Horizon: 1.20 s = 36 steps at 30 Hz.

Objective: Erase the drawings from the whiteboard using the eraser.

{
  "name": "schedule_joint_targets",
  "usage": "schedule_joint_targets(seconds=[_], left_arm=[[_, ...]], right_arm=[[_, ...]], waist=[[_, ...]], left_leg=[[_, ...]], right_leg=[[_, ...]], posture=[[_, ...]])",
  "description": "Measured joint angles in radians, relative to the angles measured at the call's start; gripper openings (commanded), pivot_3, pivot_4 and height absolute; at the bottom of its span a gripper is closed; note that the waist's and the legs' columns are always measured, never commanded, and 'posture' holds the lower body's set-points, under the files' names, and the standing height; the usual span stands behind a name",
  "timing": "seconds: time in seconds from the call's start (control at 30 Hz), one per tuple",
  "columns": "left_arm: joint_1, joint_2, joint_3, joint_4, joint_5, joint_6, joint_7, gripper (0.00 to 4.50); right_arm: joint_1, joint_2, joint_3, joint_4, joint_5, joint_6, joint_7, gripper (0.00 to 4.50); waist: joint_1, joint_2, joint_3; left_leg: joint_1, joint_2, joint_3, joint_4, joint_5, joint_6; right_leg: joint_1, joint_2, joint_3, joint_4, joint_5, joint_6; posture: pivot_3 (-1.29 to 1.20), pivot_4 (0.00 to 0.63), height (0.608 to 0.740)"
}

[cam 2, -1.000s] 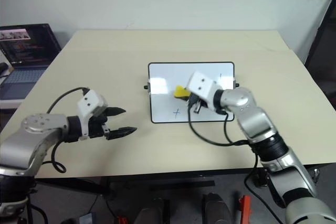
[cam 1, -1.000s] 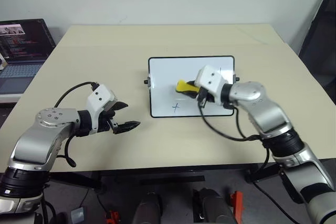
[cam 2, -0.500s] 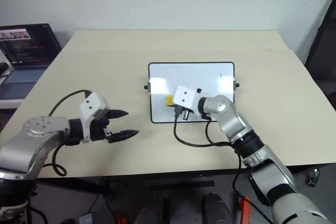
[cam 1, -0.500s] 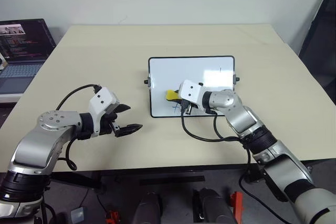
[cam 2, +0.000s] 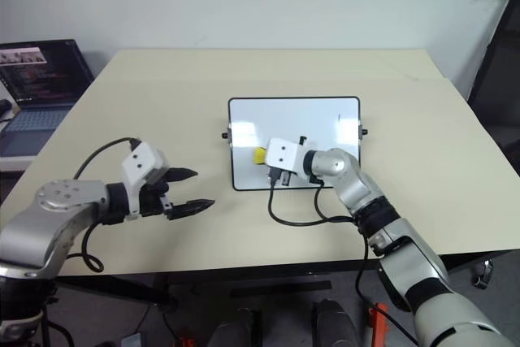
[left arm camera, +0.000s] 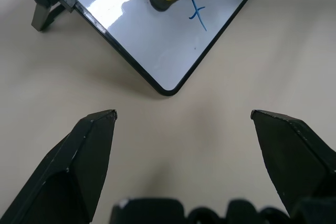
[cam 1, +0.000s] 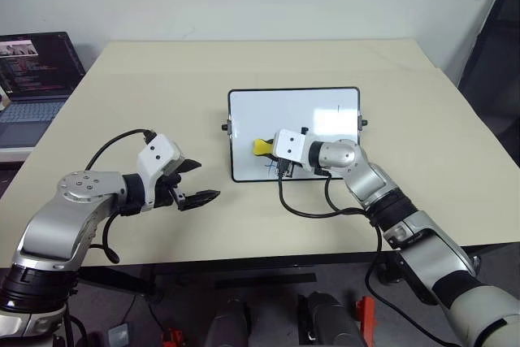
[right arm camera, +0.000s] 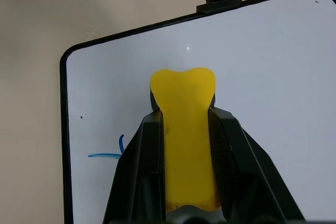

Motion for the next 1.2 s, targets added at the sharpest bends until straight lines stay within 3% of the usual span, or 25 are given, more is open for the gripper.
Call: schedule_joint_targets(seconds=[0.3, 0.47, 1.2], left_arm=[[-0.004, 0.0, 0.0, 0.002, 0.001, -0.001, 0.0, 4.5], [-0.01, 0.0, 0.0, 0.002, 0.0, -0.001, -0.002, 4.5], [-0.021, 0.0, 0.0, 0.002, 0.0, 0.0, -0.004, 4.5]], right_arm=[[0.026, 0.002, -0.004, 0.02, -0.015, -0.034, 0.001, 0.83], [0.061, 0.002, 0.002, 0.019, -0.015, -0.035, 0.023, 0.83], [0.105, -0.001, 0.018, -0.01, -0.038, -0.026, 0.095, 0.69]], waist=[[0.001, -0.008, -0.007], [0.001, -0.008, -0.007], [0.001, -0.009, -0.008]], left_leg=[[0.004, 0.0, 0.0, 0.0, 0.0, 0.0], [0.018, 0.0, -0.001, -0.001, 0.0, 0.0], [0.021, 0.001, -0.002, -0.001, 0.0, 0.0]], right_leg=[[0.003, 0.0, 0.0, 0.0, 0.0, -0.001], [0.018, 0.0, -0.001, -0.003, -0.005, -0.007], [0.017, -0.002, -0.001, -0.003, -0.005, -0.008]], posture=[[0.0, 0.15, 0.74], [0.0, 0.15, 0.74], [0.0, 0.15, 0.74]])
